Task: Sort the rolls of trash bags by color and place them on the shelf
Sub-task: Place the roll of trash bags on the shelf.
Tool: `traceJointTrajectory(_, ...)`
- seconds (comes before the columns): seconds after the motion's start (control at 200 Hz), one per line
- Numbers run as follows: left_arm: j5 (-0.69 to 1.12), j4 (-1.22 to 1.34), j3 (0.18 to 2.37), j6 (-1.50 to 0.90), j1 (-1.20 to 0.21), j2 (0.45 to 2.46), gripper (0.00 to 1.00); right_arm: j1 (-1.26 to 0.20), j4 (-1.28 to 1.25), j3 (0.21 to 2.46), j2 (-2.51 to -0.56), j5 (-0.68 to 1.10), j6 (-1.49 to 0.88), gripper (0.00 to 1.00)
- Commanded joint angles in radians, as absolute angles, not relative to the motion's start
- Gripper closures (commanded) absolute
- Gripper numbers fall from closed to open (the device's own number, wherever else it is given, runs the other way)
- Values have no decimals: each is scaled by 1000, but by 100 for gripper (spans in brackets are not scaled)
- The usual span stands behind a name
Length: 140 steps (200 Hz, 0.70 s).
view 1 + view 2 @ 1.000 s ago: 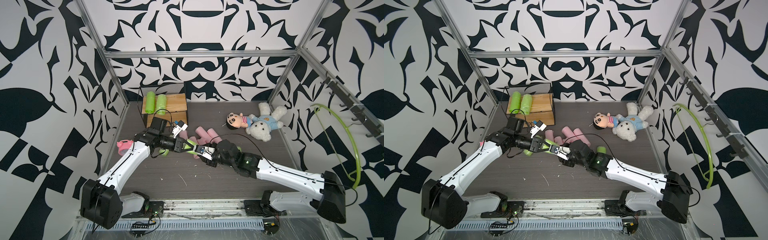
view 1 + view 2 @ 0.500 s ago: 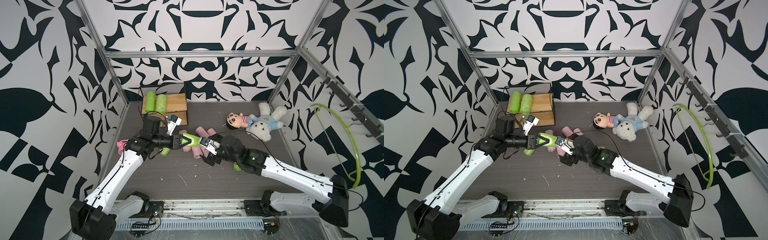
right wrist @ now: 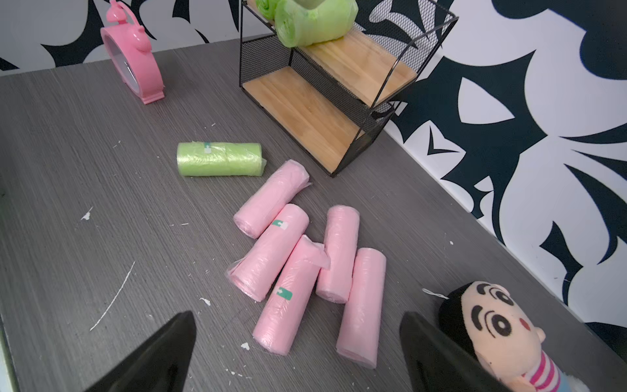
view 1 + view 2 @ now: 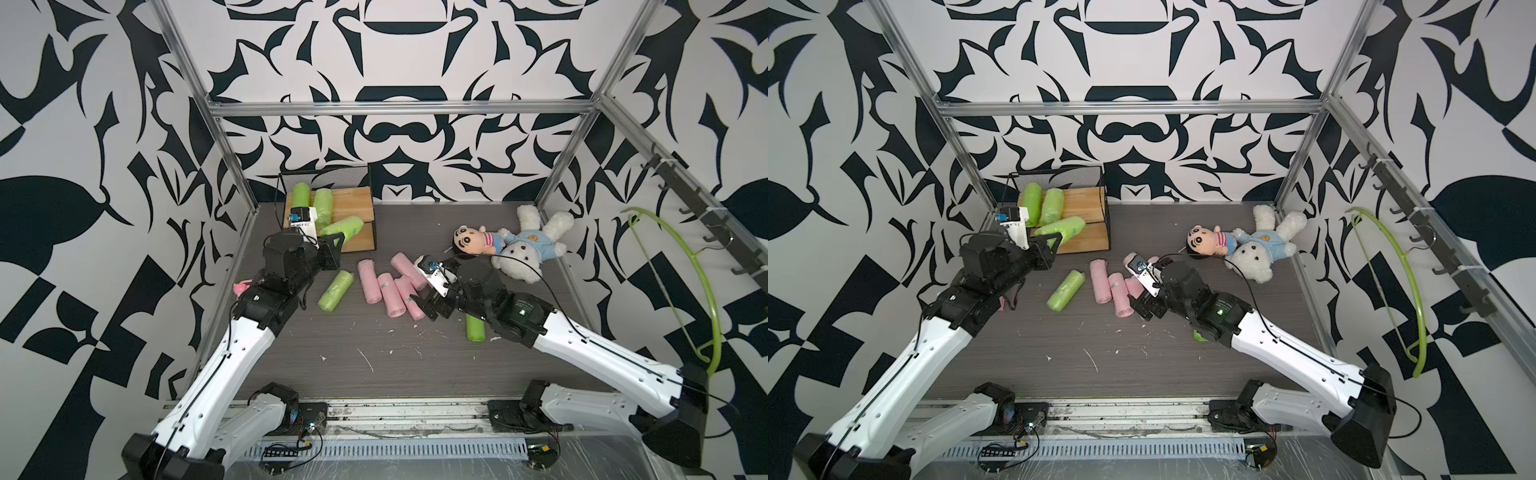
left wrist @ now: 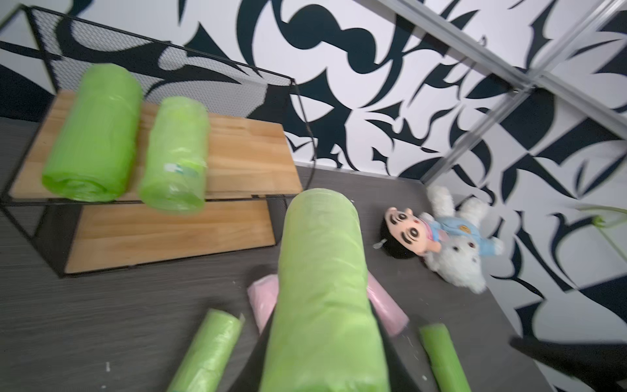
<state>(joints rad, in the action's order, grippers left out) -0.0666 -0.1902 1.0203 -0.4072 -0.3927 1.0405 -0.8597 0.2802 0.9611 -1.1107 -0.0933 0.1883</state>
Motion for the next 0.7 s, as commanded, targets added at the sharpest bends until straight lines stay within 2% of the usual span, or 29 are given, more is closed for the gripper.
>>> traceJointTrajectory(0.0, -235, -59, 1120, -330, -394, 1148, 99, -860, 236, 987, -1106, -88, 158, 0)
traceJointTrajectory(0.375, -371, 120, 1323, -122, -393, 1566, 96, -860, 225, 989, -1130, -72, 167, 0)
traceJointTrajectory(0.695, -477, 169, 1455, 54, -392, 1791, 91, -857, 231, 978, -1138, -74, 164, 0)
